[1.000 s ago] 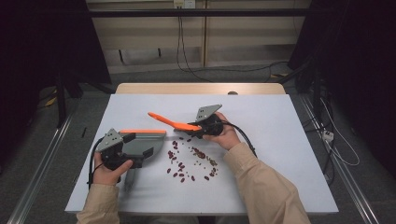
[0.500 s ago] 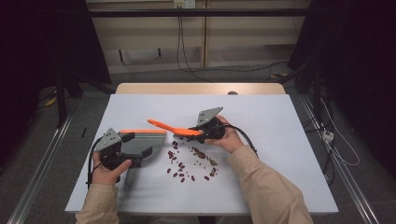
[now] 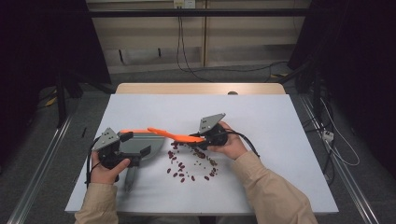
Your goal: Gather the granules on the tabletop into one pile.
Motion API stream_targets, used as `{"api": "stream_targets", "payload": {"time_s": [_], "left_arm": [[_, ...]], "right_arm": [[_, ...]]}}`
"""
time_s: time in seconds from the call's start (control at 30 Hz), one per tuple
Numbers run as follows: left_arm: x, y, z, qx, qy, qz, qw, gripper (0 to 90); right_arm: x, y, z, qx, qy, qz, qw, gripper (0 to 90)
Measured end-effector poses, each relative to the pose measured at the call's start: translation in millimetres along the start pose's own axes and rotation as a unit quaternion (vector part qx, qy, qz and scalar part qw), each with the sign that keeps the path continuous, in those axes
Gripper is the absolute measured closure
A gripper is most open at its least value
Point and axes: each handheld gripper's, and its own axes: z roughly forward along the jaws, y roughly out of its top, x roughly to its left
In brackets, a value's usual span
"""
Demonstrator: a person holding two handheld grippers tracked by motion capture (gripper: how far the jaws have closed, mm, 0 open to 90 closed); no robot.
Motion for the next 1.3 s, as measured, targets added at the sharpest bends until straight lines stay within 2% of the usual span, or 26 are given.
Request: {"api": "stream_targets", "payload": {"time_s": [0.43,0.67,0.73,0.83,0.97,1.07,1.13,1.3], "left_arm": [[5.6,-1.6,-2.5,0.001,0.005,-0.006,1.0,5.3],[9.0,-2.2,-5.0,-0.002,0.011,-0.009,0.9999,5.3],[9.6,-2.6,-5.2,0.0,0.011,-0.009,0.9999,5.3],[10.5,-3.4,-4.0,0.001,0.011,-0.01,0.9999,5.3],[10.8,-3.2,-3.0,0.0,0.009,-0.013,0.9999,5.2],[11.8,-3.3,-2.9,0.0,0.01,-0.014,0.9999,5.3],[12.5,-3.3,-3.4,0.0,0.011,-0.016,0.9998,5.3],[12.9,-3.2,-4.8,-0.003,0.012,-0.017,0.9998,5.2]], "right_arm": [[14.6,-2.1,-8.1,0.002,0.009,-0.006,0.9999,69.6],[17.1,-0.1,-13.1,-0.001,0.022,-0.001,0.9998,70.2],[14.3,1.5,-15.8,-0.013,0.022,0.006,0.9997,70.7],[7.4,4.2,-17.0,-0.021,0.008,0.006,0.9997,70.8],[-7.4,6.8,-11.3,-0.034,-0.007,0.014,0.9993,70.9],[-19.1,8.8,-5.9,-0.055,-0.012,0.026,0.9981,70.9],[-25.8,9.9,-0.9,-0.055,-0.024,0.029,0.9978,70.9],[-34.9,8.6,17.4,-0.033,-0.024,0.028,0.9988,70.8]]}}
